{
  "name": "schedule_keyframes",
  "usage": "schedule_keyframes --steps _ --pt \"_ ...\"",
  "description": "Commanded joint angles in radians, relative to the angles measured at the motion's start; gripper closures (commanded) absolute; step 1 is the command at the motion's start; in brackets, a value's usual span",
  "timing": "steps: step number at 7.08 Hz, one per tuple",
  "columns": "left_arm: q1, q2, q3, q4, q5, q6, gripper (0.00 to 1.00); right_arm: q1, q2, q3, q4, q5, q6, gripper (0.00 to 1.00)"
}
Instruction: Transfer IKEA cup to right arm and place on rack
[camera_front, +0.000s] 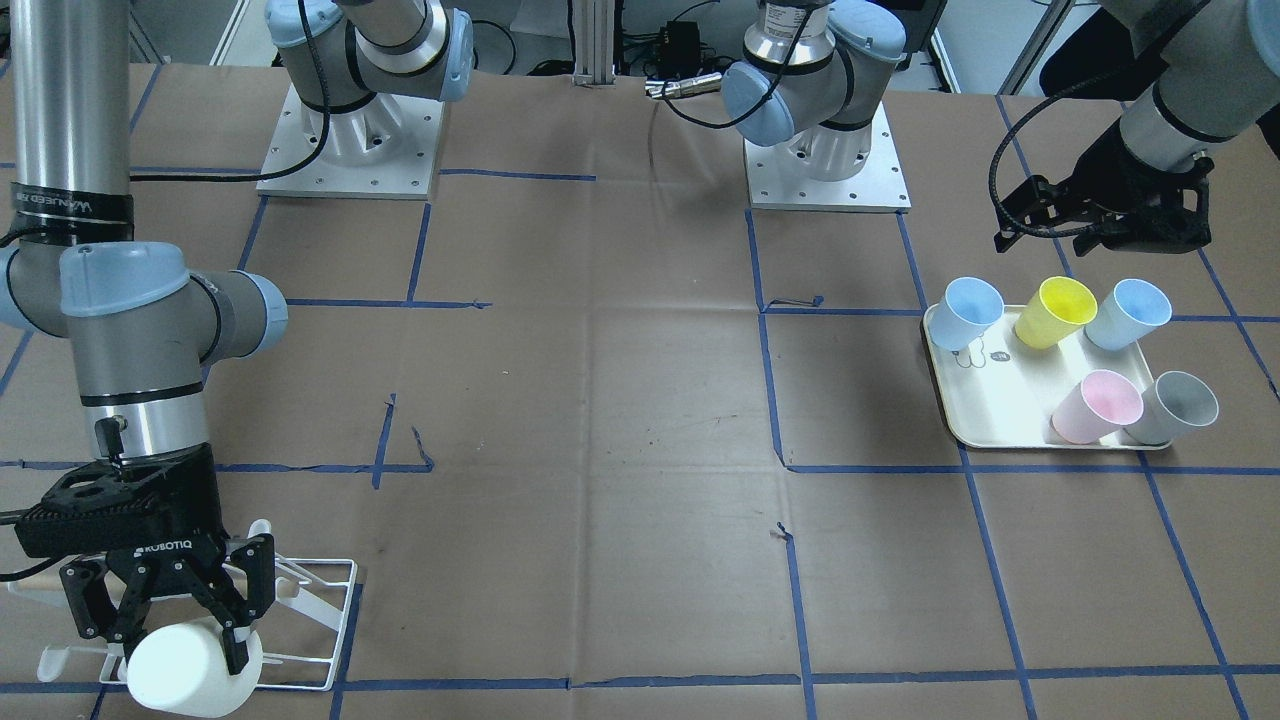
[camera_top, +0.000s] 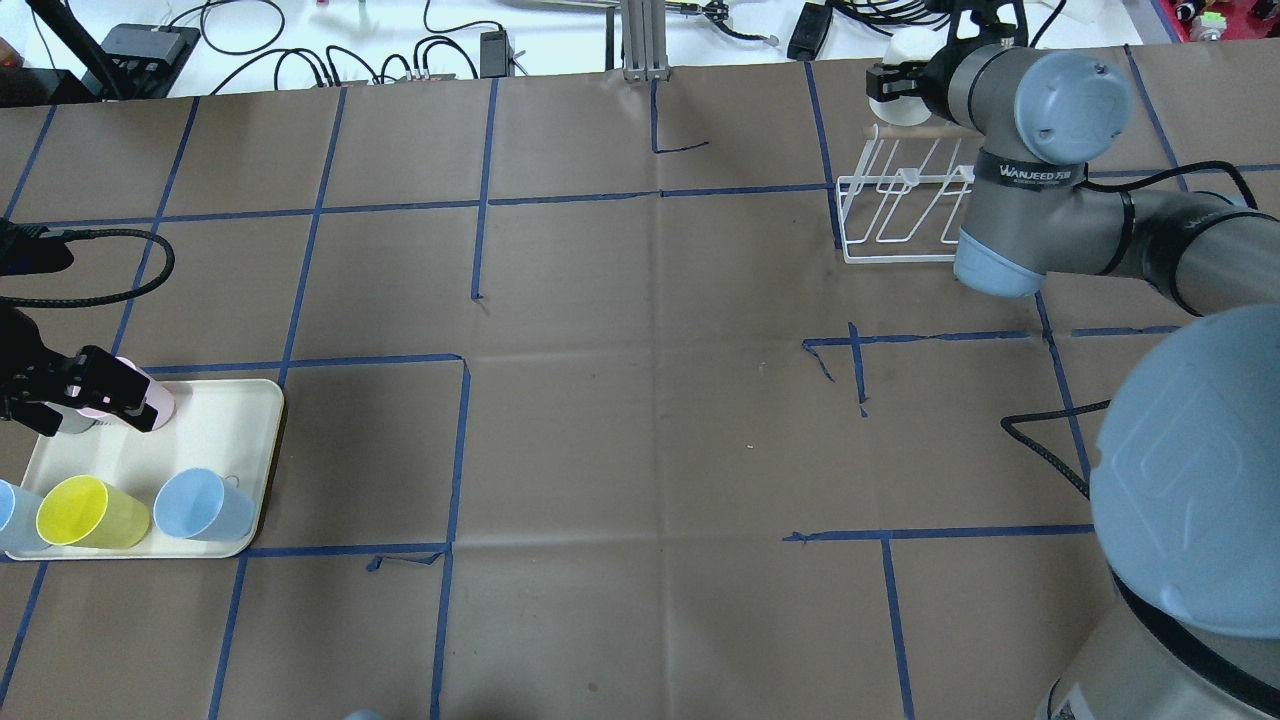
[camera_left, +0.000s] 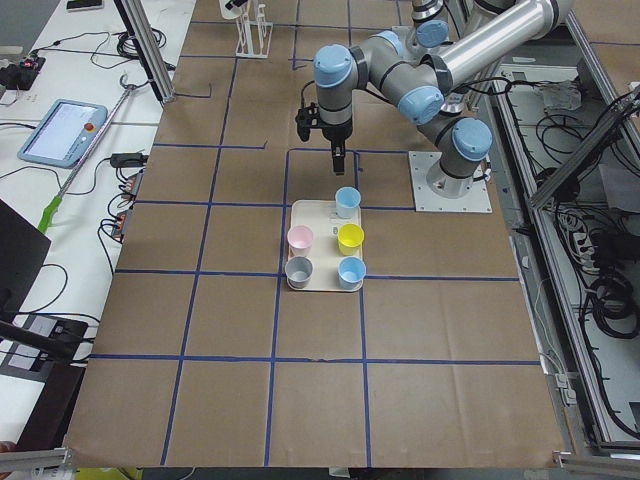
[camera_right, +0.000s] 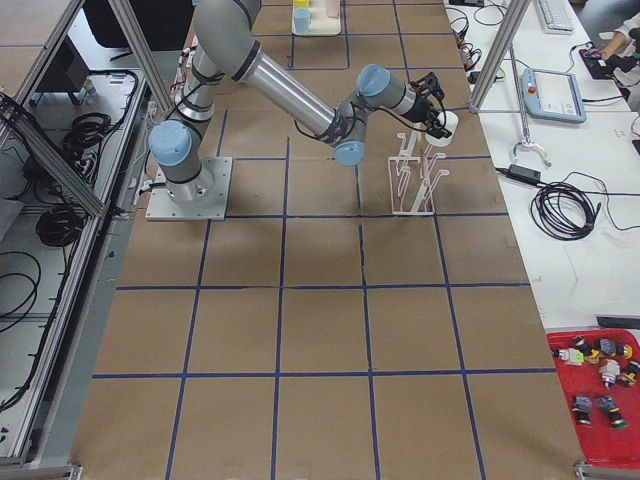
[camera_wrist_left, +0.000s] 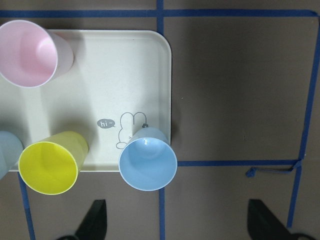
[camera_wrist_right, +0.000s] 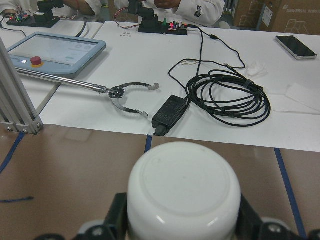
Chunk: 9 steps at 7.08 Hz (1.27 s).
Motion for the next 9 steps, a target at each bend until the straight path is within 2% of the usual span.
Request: schedule_keyframes --steps 1,2,4,7,9 --pt "0.006 -0.015 -0.085 0.087 -0.069 0.005 0.01 0.000 0.000 0.003 0.000 0.001 0.000 0.12" --pt "0.006 -0.013 -0.134 0.141 -0.067 0.001 0.01 0.000 -0.002 0.003 0.001 0.000 0.001 0.01" --pt "0.006 -0.026 -0.184 0.158 -0.068 -0.012 0.02 0.000 -0.005 0.003 0.002 0.000 0.000 0.00" --pt "0.007 -0.056 -0.320 0.364 -0.046 -0.020 0.02 0.004 -0.069 -0.014 0.017 0.017 0.013 0.00" --pt "0.007 -0.059 -0.386 0.428 -0.029 -0.020 0.02 0.009 -0.141 -0.014 0.020 0.018 0.017 0.00"
